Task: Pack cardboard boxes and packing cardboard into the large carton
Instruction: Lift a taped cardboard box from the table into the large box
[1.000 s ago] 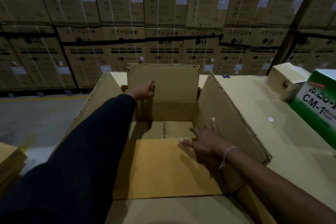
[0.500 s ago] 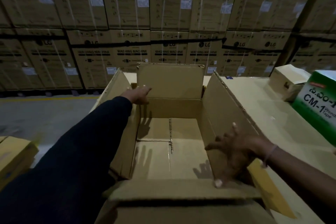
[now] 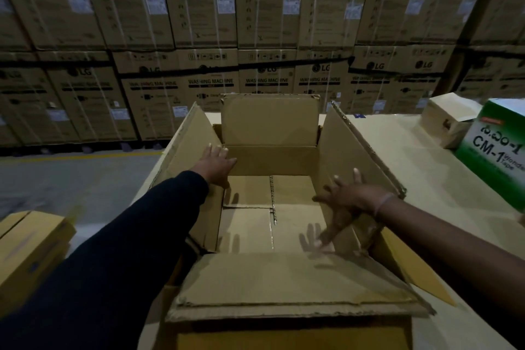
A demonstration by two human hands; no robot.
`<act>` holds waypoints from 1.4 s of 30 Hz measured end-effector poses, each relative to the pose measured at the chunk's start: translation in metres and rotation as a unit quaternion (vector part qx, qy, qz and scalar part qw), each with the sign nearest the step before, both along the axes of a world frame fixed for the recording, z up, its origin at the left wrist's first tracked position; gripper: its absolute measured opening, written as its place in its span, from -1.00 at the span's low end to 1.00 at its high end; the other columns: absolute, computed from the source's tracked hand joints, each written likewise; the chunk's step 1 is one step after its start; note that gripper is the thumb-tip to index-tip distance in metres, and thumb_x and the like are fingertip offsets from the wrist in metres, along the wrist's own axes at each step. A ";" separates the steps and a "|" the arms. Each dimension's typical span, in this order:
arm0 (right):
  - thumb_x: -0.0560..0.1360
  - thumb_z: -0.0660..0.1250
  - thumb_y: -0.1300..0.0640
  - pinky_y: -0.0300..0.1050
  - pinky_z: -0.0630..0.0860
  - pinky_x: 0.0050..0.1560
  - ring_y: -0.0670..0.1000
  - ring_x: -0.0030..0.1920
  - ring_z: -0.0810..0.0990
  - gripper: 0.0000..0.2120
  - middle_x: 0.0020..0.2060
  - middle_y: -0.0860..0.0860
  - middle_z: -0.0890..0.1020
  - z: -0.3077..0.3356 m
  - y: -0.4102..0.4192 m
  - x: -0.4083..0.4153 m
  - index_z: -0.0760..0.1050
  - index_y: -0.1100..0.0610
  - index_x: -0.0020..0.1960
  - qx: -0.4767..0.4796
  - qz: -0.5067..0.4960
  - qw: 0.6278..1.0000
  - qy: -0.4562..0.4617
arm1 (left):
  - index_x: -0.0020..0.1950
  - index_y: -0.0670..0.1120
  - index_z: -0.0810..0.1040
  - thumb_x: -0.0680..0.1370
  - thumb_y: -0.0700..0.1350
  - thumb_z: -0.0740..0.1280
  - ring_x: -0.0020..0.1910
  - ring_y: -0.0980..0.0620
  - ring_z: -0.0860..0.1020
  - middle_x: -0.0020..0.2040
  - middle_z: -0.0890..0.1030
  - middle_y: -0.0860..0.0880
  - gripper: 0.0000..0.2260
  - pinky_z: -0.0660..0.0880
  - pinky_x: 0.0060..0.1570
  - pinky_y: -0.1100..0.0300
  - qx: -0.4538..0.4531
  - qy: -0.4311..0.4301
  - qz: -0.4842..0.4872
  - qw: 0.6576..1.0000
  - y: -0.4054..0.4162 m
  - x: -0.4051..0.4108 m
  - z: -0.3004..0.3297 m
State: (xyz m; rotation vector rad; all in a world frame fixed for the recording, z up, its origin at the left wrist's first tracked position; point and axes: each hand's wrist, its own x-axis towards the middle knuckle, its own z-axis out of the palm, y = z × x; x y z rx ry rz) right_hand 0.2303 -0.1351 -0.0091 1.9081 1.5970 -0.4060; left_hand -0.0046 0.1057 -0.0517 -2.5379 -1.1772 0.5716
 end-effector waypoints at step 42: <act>0.57 0.20 -0.35 0.70 -0.22 0.40 0.43 0.63 -0.18 -0.26 0.66 0.26 -0.04 -0.010 0.002 0.019 0.20 -0.07 0.66 0.162 -0.015 0.910 -0.382 | 0.52 0.02 0.41 0.47 0.46 0.30 0.63 -0.41 -0.08 0.67 -0.02 -0.32 -0.24 -0.14 0.39 -0.63 0.161 -0.046 0.161 0.973 -0.046 -0.049 0.010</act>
